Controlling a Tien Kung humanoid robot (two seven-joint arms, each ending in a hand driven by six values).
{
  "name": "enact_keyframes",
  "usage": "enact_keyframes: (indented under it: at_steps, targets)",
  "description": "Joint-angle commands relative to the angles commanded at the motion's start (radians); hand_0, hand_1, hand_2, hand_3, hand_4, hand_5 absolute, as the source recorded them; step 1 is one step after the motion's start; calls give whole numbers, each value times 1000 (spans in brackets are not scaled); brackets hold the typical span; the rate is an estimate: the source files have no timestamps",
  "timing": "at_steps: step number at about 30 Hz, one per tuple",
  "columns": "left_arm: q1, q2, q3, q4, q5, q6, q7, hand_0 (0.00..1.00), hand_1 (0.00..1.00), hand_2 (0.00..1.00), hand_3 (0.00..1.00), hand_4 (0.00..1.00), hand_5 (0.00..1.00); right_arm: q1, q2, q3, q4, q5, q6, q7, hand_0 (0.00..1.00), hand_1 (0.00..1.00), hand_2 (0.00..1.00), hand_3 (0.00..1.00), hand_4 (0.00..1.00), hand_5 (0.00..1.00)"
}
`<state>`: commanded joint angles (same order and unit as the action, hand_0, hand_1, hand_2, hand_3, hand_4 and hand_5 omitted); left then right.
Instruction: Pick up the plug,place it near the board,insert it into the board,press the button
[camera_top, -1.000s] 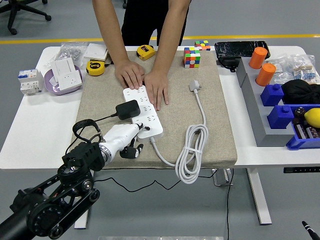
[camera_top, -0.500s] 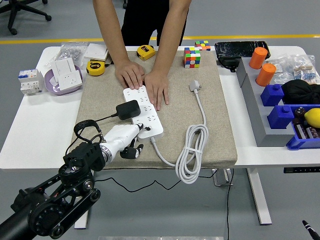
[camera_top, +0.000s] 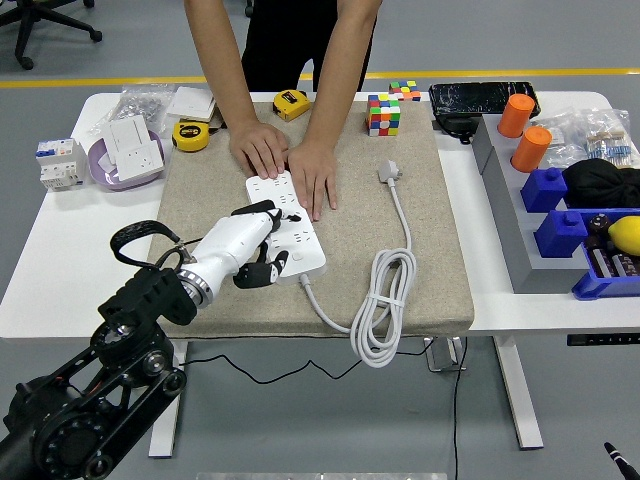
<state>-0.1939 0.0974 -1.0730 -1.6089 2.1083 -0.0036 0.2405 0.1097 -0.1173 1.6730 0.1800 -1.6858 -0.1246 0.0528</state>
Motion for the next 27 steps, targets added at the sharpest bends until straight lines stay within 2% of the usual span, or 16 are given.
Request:
enact_keyframes:
  at_steps: [1, 3, 5, 6, 7, 12, 13, 16, 18, 19, 24, 25, 27]
  targets:
    - [15, -6, -23, -15, -37, 39, -37, 190, 130, 258, 687, 538, 2, -1, 1, 1, 0, -1, 0, 0, 880, 869, 829, 848, 998, 998]
    - [39, -17, -57, -26, -106, 91, -91, 190, 130, 258, 687, 538, 2, -2, 2, 2, 0, -2, 0, -1, 880, 869, 829, 848, 998, 998]
    - [63, -28, -100, -31, -190, 155, -168, 190, 130, 258, 687, 538, 2, -3, 3, 1, 0, -2, 1, -1, 880, 869, 829, 848, 998, 998]
    - [72, -31, -118, -31, -229, 172, -199, 190, 130, 258, 687, 538, 2, -3, 3, 0, 0, -1, 1, 0, 880, 869, 829, 848, 998, 998]
    - [85, -36, -145, -25, -281, 184, -232, 412, 590, 611, 642, 768, 96, -3, 3, -1, 0, 0, 1, 0, 879, 869, 828, 849, 998, 998]
    - [123, -55, -245, 12, -496, 217, -267, 412, 590, 611, 642, 768, 96, -6, 7, -7, 0, 3, 2, 0, 879, 869, 828, 849, 998, 998]
    - [126, -57, -253, 14, -528, 219, -271, 791, 873, 848, 828, 973, 282, -6, 8, -7, 0, 2, 2, 0, 879, 869, 828, 849, 998, 998]
    - [153, -74, -296, 13, -658, 206, -319, 791, 873, 848, 828, 973, 282, -8, 12, -2, 0, -2, 2, -1, 879, 869, 828, 849, 998, 998]
    - [167, -81, -318, 4, -743, 179, -353, 791, 873, 848, 828, 973, 282, -9, 13, 2, 0, -4, 1, -1, 879, 869, 828, 849, 998, 998]
    - [171, -83, -326, 1, -788, 169, -366, 964, 998, 983, 969, 998, 860, -9, 14, 2, 0, -4, 1, -1, 879, 867, 828, 848, 998, 998]
    - [181, -89, -365, -14, -1003, 132, -410, 964, 998, 983, 969, 998, 860, -8, 14, 6, 0, -3, 0, -1, 879, 867, 828, 848, 998, 998]
    - [181, -92, -375, -18, -1035, 124, -417, 998, 998, 998, 998, 998, 998, -7, 15, 5, 0, -1, 0, 0, 879, 868, 828, 849, 998, 998]
    - [181, -94, -386, -23, -1117, 115, -425, 998, 998, 998, 998, 998, 998, -7, 15, 4, 0, 1, 0, 0, 879, 868, 828, 849, 998, 998]
